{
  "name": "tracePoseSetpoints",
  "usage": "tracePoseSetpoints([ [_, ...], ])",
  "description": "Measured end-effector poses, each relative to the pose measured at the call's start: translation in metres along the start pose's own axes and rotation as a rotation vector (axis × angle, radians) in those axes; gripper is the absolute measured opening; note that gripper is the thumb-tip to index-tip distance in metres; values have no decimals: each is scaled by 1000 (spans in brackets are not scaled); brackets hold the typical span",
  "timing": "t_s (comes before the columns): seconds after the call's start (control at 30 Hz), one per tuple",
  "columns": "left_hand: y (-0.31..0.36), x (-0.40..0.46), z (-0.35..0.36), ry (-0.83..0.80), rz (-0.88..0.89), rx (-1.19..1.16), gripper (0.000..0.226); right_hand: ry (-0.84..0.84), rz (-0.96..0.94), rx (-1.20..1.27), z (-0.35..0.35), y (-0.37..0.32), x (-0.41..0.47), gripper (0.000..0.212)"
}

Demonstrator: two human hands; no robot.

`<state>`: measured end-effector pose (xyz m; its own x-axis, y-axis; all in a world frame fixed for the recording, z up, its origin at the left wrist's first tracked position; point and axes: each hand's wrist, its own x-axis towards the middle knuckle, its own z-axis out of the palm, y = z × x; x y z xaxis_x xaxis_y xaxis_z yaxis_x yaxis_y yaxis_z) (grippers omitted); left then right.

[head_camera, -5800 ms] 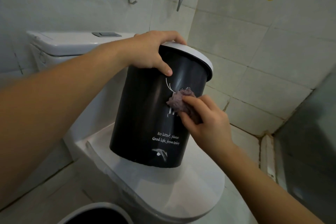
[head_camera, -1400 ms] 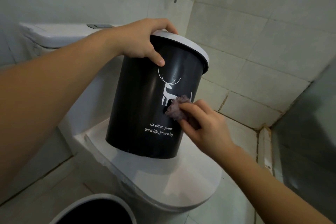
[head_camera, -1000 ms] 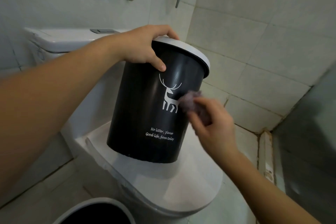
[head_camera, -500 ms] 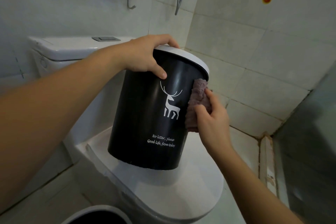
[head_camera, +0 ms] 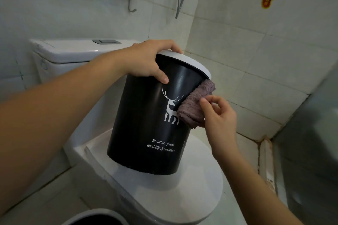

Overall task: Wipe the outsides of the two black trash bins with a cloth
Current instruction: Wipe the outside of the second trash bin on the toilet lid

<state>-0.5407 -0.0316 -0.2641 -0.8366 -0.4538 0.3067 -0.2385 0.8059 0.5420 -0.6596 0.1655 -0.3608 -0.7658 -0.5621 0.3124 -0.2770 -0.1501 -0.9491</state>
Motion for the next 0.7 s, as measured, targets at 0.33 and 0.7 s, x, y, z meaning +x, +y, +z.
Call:
tracePoseSetpoints([
  [0.33,2,-4,0,0,5,46,68,-56,-45,-35,1,3,-4,31],
  [0.7,4,-5,0,-24,2,46,69,155,-808,-879,0,22,12,29],
])
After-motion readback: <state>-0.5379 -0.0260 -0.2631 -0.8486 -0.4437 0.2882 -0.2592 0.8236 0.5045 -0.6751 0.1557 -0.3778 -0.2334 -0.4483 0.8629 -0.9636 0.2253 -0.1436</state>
